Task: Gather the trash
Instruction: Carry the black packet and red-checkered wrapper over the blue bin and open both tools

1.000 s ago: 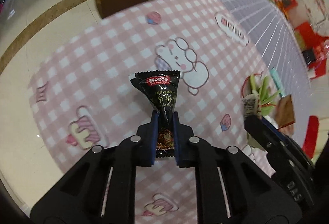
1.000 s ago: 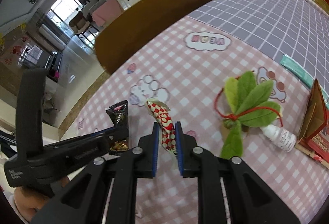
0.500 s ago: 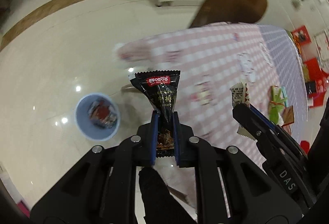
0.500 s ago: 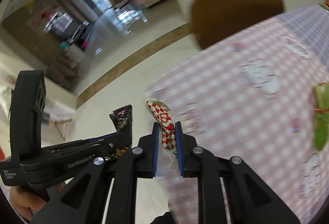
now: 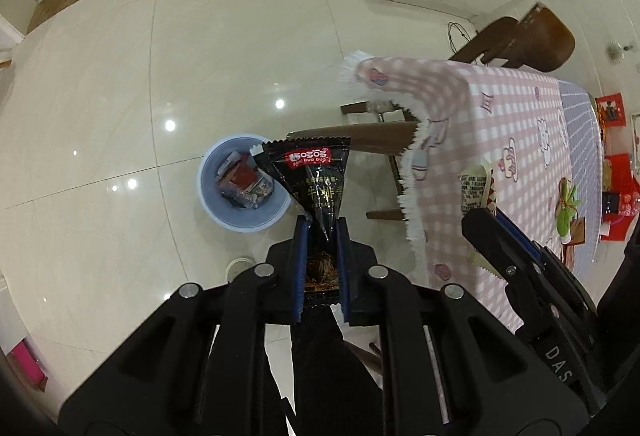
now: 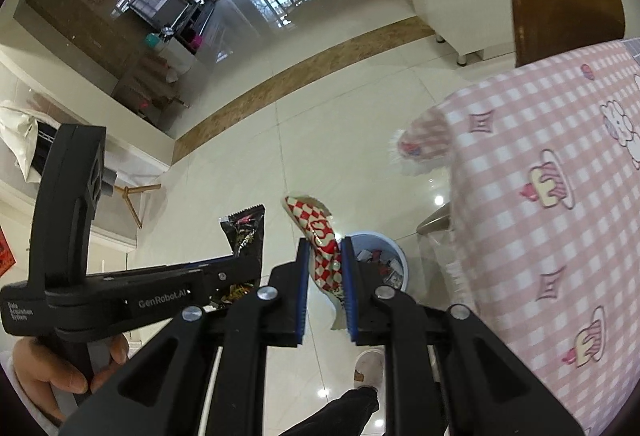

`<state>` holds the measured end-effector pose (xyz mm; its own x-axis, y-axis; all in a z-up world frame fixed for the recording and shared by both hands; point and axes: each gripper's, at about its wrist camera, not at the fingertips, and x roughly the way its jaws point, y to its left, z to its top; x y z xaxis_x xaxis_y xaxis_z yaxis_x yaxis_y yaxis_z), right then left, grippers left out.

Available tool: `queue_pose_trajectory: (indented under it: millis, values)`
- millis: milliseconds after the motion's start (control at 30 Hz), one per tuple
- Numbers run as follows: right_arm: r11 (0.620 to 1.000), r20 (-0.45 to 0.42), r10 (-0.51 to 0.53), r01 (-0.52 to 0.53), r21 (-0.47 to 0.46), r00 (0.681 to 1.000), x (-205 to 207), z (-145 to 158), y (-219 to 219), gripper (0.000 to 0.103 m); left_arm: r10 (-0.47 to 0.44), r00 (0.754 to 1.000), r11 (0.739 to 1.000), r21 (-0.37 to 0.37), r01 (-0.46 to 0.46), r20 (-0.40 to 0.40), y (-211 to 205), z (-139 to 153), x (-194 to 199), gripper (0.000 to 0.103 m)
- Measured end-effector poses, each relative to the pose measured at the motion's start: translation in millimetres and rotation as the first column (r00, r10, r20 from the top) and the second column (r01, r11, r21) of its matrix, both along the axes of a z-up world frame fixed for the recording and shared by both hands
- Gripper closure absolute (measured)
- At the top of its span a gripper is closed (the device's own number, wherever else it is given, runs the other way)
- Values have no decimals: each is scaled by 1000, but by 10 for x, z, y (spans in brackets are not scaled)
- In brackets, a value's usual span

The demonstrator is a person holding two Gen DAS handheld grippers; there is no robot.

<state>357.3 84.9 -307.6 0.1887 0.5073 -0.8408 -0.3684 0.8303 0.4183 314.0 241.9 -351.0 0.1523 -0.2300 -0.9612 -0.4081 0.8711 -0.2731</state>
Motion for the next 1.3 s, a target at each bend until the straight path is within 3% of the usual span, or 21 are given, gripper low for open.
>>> queue_pose_trajectory:
  millis: [200,300,1000,1300]
  values:
    - [1000,-4,-2,2,-9,1000,-128,15,214,88,16,1000,999,-32,-17,-23,233,-6,-60,83]
    - [1000,-7,-2,2,-15,1000,-118,-2,308,88,22,999,1000,-15,-23,-26,317,16,-99,51]
    - [997,0,80,-80,-24,997,-180,27,827,87,95,995,995,-13,-95,11,779,219,-408,49]
    - [997,3,82,-82,-10,997,-174,34,891,79,134,991,991,-14,-134,5,877,243,-488,45]
